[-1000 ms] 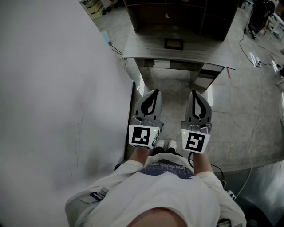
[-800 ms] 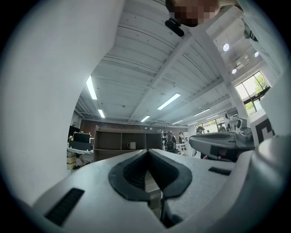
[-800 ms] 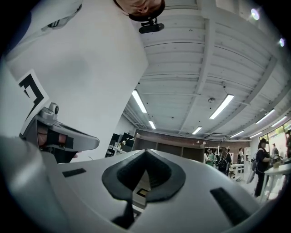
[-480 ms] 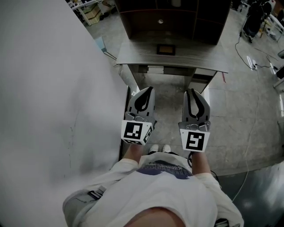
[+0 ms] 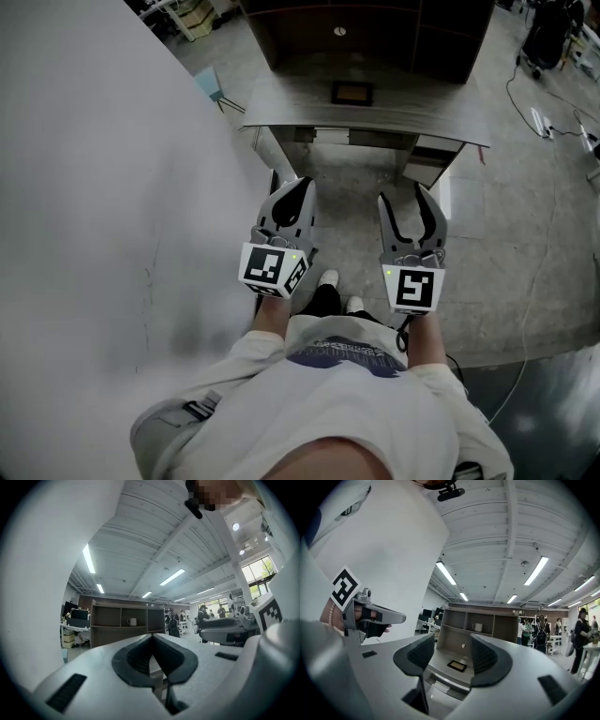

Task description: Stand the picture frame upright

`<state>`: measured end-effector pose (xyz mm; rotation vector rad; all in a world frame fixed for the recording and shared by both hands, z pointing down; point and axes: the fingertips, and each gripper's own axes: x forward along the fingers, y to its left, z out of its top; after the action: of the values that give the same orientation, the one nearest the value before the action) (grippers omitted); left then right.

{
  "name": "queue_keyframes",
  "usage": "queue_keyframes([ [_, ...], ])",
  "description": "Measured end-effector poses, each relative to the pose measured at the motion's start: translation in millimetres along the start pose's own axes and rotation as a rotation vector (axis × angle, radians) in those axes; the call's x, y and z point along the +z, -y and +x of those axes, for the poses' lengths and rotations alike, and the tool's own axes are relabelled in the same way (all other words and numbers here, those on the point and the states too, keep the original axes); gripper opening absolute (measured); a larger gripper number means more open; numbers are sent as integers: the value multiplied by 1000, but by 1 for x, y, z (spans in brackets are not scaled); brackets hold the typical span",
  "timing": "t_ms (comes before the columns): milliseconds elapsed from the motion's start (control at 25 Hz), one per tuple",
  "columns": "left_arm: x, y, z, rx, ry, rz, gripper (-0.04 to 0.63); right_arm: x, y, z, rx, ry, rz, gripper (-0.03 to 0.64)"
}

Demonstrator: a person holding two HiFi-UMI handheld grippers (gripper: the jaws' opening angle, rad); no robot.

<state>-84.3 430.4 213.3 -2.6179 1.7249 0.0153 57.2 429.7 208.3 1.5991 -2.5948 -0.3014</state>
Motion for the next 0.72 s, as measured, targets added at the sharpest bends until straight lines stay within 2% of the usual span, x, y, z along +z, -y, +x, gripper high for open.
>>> queue_keyframes([
  [120,-8,-20,10,3,-10,-10,5,-17,0,23,-15,-52,-8,244],
  [320,-16,-64,41,-32,-18,-30,6,-32,0,76,-77,-111,-13,259],
  [720,-3,-172,109,-100,8,-21,6,-29,-8,193,-173,-144,-9,290],
])
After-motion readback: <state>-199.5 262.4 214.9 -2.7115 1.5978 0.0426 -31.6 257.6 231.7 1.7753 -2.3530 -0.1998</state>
